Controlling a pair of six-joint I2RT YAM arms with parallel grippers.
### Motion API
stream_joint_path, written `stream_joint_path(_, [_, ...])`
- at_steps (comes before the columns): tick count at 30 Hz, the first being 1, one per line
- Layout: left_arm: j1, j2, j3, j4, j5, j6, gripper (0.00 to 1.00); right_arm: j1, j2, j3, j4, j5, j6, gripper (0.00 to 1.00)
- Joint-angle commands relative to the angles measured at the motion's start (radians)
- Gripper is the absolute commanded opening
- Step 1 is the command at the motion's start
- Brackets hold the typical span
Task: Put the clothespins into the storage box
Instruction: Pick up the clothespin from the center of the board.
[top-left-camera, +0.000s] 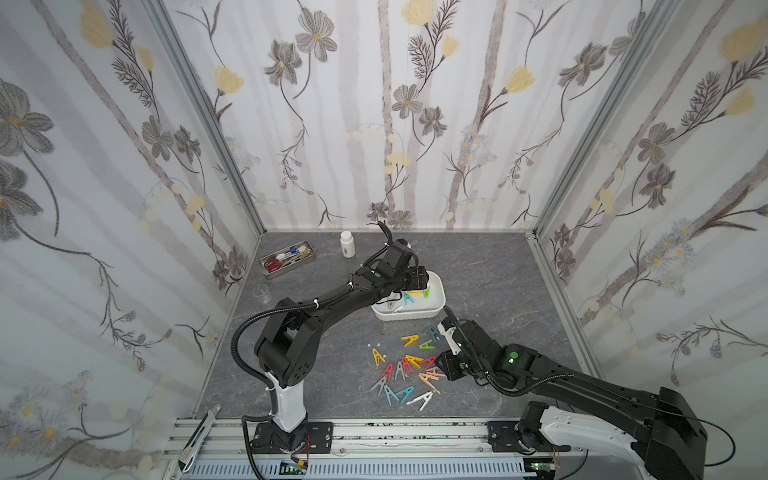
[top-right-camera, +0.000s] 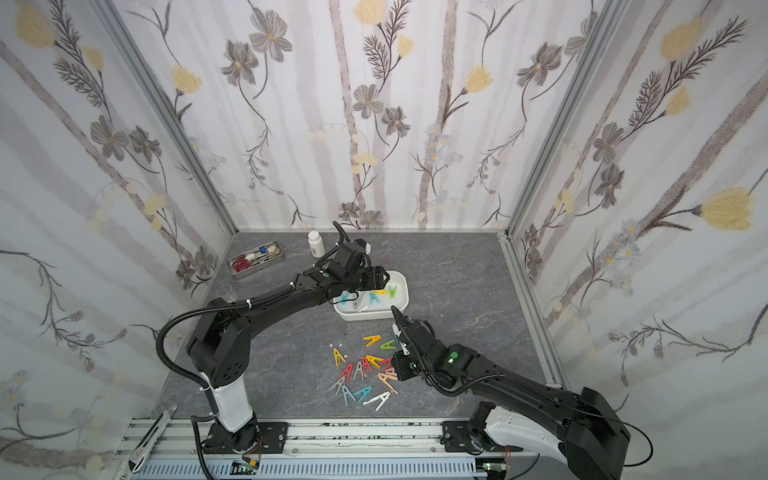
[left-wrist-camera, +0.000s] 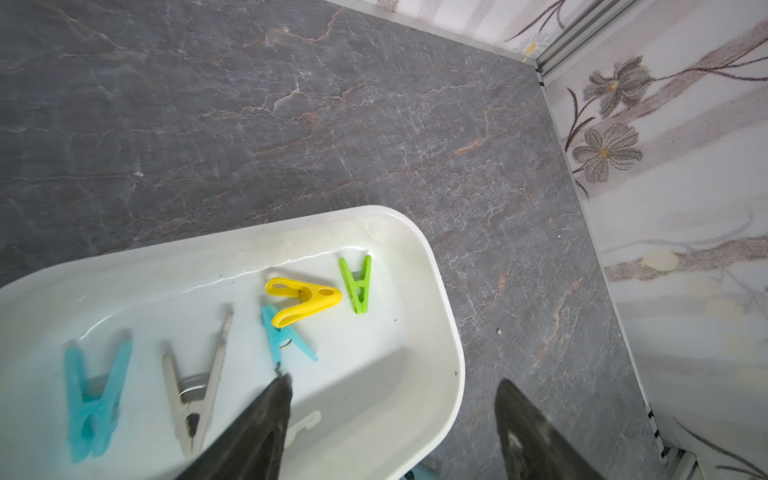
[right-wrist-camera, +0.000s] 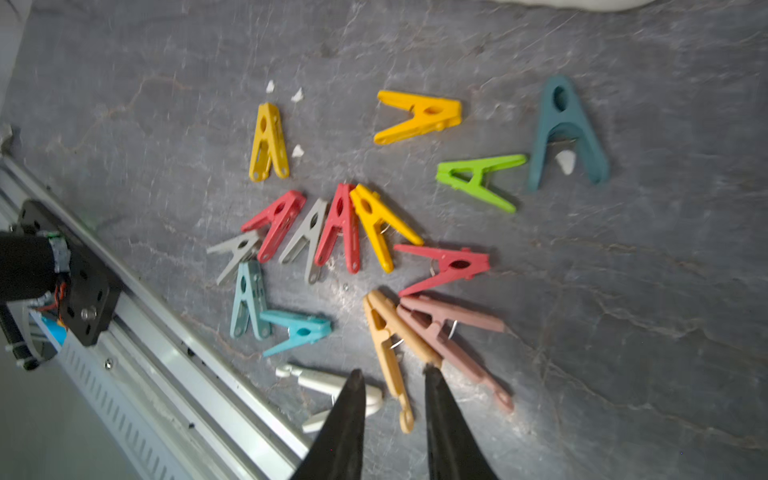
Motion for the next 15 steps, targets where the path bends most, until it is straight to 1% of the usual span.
stream_joint_path(1, [-0.001,-0.048,-0.052,-0.004,-0.045,0.011,0.77,0.07,0.031,-0.006,-0.06,0.048,0.052,0.26])
stream_joint_path(3, [0.0,-0.067,-0.093,-0.017,-0.04,0.003,0.76,0.12,0.052,-0.019,-0.035,0.037,0.067,0.27])
stream_joint_path(4, [0.0,-0.081,-0.116,-0.016,-0.037,-0.001,0.76,0.141,0.065,-0.019,-0.025,0.037,0.07,0.29])
stream_joint_path(6, [0.0,-0.114,-0.169,0.001,-0.04,-0.014,0.76,0.162,0.094,-0.018,-0.019,0.053,0.072,0.32])
stream_joint_path(10, [0.0,-0.163,-0.239,0.024,-0.049,-0.039,0.76,0.16,0.149,-0.02,0.045,0.03,0.027,0.33])
stream_joint_path(15, [0.002,-0.186,-0.251,0.018,-0.058,-0.031,0.76,0.142,0.199,0.01,0.035,0.056,-0.006,0.34])
